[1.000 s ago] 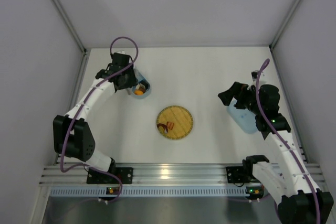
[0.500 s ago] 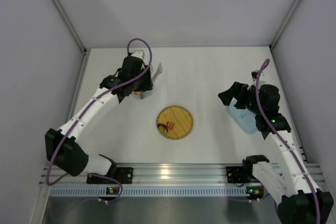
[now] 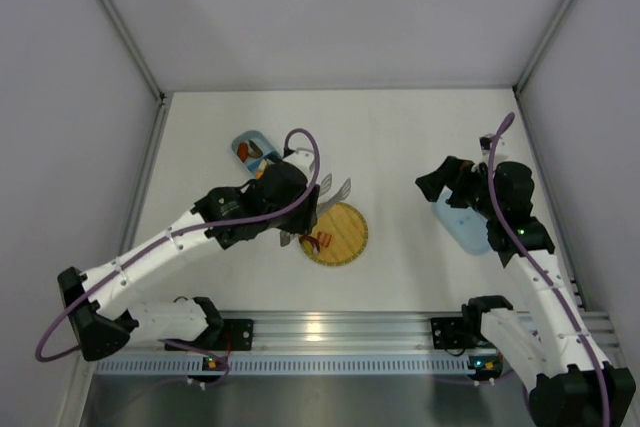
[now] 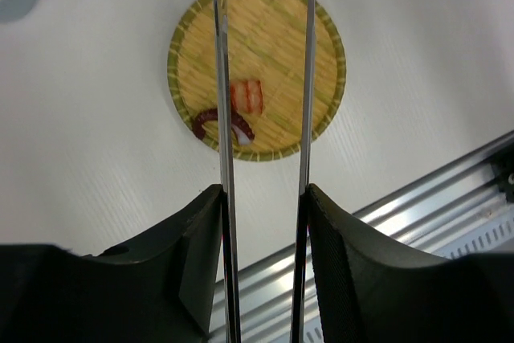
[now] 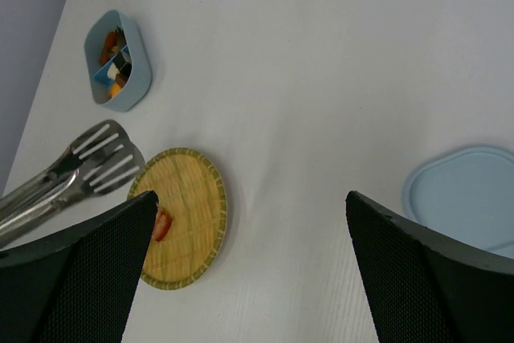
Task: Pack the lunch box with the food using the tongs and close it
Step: Pick up the fake food from the plate.
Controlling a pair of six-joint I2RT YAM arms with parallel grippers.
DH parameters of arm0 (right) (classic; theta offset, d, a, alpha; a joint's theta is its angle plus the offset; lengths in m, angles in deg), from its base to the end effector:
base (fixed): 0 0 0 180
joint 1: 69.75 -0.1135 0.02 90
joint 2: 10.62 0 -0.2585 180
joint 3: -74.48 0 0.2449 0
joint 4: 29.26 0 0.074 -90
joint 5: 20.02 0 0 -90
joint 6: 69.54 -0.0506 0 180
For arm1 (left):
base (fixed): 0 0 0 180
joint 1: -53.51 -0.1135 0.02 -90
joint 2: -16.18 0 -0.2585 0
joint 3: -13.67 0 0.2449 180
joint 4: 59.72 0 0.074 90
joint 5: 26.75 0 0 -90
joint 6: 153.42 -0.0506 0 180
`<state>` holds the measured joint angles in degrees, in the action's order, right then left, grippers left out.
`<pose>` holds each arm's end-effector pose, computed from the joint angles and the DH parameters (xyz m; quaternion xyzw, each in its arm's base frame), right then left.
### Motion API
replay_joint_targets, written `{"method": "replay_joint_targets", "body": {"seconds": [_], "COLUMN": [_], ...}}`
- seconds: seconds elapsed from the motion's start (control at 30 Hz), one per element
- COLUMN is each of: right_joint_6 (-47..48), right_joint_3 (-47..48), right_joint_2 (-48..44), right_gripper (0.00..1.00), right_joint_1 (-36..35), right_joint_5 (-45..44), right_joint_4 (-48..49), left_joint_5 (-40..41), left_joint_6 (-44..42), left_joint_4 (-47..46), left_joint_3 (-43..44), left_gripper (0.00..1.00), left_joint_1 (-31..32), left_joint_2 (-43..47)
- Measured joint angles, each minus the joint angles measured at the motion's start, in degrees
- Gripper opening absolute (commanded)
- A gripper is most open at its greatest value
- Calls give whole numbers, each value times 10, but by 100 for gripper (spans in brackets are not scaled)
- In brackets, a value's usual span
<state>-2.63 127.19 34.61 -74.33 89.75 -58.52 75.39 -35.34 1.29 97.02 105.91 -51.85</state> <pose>0.1917 0.0325 0.2838 0.0362 0.8205 0.2701 0.5024 0.1584 -0.1882 0.3296 0.1550 0.9087 -0.1675 0.3495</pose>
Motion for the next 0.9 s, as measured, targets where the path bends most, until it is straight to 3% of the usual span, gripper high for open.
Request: {"method": "replay_joint_targets", "body": {"seconds": [0.37, 0.9], "right_joint_6": [0, 0], "right_joint_3": [0, -3], "right_joint_2": [-3, -17], "right_gripper": [100, 99], "right_joint_1": [0, 0], "right_joint_5": [0, -2], "right_joint_4": [0, -4], "left_joint_5": [28, 27], "left_joint_6": [60, 80], "left_joint_4": [106, 130], "left_joint_3": [-38, -72], "left_gripper": [49, 48], "left_joint_1": [99, 111], "left_joint_2": [50, 56]}}
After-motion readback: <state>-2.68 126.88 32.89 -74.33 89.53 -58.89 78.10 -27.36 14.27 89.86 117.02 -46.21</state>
